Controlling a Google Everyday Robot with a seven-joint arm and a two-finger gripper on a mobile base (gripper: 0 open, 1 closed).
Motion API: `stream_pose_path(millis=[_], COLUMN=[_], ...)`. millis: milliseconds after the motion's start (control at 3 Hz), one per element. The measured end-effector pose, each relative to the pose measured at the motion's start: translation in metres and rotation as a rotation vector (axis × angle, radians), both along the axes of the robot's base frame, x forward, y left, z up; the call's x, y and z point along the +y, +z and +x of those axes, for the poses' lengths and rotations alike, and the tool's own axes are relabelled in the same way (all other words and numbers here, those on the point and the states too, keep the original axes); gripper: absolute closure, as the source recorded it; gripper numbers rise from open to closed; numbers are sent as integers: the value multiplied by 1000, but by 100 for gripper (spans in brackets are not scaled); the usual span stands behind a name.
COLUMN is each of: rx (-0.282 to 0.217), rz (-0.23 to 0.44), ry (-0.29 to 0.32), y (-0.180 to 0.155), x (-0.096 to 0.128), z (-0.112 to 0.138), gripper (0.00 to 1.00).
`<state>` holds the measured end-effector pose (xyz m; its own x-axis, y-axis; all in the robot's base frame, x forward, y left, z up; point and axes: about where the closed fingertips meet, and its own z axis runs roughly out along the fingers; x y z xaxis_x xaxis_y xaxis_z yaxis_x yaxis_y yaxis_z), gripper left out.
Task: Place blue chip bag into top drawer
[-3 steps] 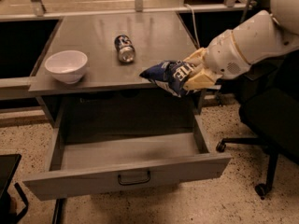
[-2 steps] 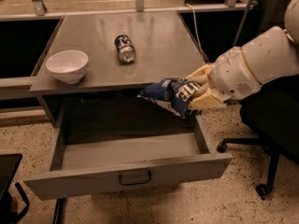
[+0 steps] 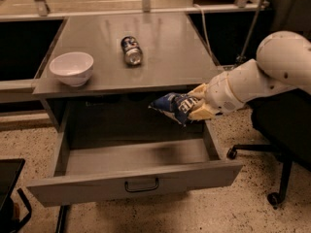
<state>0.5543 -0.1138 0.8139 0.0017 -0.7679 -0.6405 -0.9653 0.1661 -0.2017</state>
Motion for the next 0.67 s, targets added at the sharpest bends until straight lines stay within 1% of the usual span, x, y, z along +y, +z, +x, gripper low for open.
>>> stream_pose_path(millis=[333, 667], rx=[-10, -9], rz=[-13, -12], ry=[-22, -20], y=[-64, -67], x=[21, 23], z=[79, 81], gripper=[100, 100])
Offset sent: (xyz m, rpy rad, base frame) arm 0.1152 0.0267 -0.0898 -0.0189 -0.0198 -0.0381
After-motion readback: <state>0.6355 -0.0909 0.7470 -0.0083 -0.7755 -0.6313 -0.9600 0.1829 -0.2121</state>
